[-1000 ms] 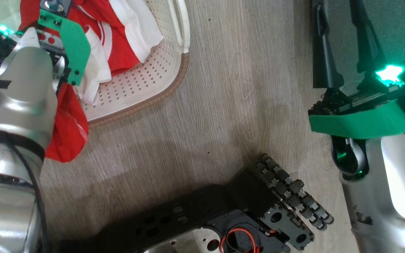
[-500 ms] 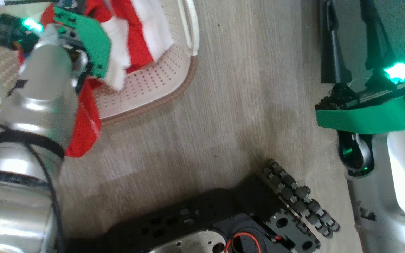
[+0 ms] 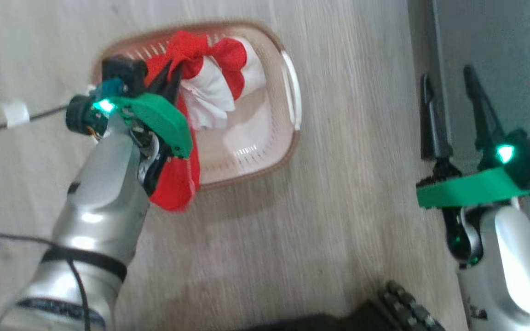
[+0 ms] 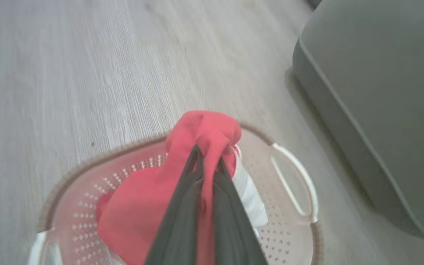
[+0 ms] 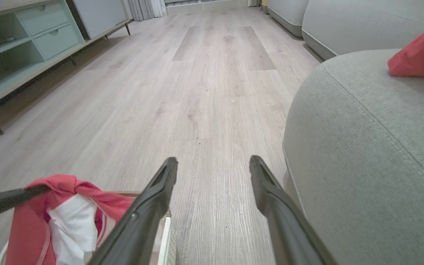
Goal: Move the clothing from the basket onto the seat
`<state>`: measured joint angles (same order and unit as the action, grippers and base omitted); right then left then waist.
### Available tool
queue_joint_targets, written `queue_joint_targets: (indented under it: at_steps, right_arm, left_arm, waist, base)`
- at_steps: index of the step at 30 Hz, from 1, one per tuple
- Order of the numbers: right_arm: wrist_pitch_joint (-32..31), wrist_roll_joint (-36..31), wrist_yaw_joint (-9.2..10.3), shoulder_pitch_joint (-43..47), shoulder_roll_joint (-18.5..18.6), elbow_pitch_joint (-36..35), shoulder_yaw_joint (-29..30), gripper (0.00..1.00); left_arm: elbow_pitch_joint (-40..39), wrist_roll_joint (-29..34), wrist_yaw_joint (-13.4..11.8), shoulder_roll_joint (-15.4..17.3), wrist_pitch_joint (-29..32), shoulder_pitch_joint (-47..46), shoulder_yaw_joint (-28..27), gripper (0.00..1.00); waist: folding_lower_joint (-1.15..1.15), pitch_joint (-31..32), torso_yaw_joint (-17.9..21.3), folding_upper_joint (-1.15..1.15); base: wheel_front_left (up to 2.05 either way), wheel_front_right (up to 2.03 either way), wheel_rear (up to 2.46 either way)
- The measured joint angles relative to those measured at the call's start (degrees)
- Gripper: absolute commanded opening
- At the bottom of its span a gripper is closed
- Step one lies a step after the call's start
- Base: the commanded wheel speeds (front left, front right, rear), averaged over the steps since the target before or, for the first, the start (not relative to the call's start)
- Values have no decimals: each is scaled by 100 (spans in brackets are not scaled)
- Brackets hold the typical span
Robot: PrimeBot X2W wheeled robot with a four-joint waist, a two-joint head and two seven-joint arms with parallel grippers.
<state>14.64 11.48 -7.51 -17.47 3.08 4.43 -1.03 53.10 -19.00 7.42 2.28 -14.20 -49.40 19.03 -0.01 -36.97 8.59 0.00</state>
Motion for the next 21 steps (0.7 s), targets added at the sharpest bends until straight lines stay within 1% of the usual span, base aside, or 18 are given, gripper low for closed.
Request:
queue_joint_targets:
  at_steps: [4,6,7,13,21]
  right_arm:
    - [0,0,1,366,25,216,79,100]
    - [0,0,0,541,57,327,75,100]
    - [0,0,0,541,57,327,75,100]
    - [-1,-34,1,825,172,633,-80,100]
    - [-1,-123,1,1127,478,1005,-382,100]
  left_arm:
    - [-858,-111,-9,65,-1,726,-250,0]
    - [-1152,-119,-67,141,-1,1127,-320,0]
    - [-1152,-119,-67,141,-1,1127,-320,0]
    - [-1728,-193,-274,375,-1,2153,-482,0]
    - [-2112,-227,-469,625,2,3301,-545,0]
  waist:
    - [0,712,-241,0]
    - [0,1050,-355,0]
    - [0,1050,-355,0]
    - [0,1927,-659,0]
    - [0,2772,-889,0]
  base:
    - [0,0,0]
    - [0,0,0]
    - [0,0,0]
    - [0,0,0]
    - [0,0,0]
